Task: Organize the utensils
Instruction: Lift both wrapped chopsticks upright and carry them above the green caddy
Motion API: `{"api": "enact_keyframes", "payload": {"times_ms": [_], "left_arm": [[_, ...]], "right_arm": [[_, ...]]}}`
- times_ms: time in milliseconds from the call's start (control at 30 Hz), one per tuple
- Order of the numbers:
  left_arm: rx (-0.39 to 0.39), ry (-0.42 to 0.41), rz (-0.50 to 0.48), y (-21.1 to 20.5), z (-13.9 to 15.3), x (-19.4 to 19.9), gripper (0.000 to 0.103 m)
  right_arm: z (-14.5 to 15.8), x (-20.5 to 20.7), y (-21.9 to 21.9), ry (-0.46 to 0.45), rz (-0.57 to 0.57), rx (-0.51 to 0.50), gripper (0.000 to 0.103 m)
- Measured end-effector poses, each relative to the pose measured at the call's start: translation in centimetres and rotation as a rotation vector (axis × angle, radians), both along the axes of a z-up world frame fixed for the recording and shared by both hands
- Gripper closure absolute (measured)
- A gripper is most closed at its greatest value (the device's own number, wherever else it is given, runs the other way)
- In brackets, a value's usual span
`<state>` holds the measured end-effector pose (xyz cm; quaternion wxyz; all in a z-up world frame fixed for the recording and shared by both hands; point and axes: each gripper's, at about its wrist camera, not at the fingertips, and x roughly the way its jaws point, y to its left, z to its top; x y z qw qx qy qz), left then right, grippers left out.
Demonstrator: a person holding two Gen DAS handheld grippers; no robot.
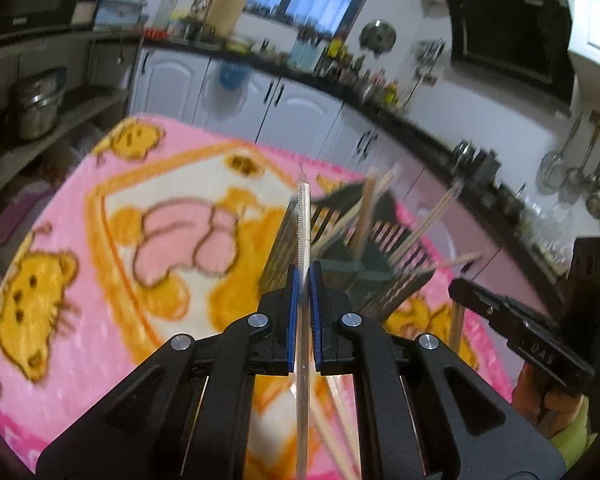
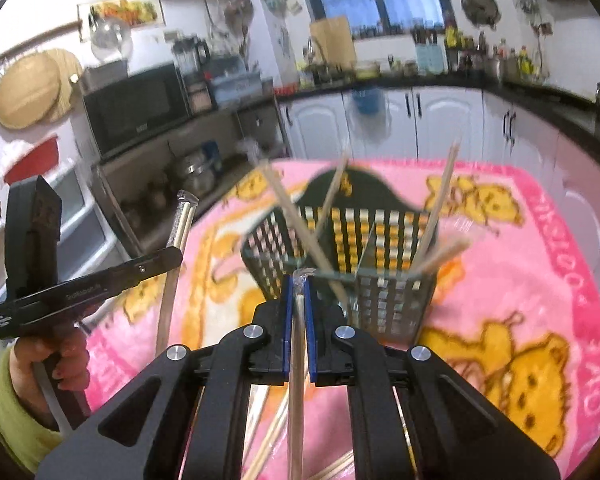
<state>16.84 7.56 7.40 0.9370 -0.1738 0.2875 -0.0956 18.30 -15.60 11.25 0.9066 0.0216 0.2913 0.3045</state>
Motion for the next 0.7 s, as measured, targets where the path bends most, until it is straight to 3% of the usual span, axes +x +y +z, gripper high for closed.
{"api": "enact_keyframes", "payload": {"times_ms": [367,700], "left_arm": [[0.021,-0.214,0.075,-1.4,7.4,1.7,0.1],[0.087,-0.324,0.125,-3.4,10.9,4.5,0.1]], "right_arm": [[6.3,-0.4,-2.3,-0.196,-0.066,0.094,0.097],[10.4,2.0,-3.2,-0.323,-0.131,0.167,0.097]]}}
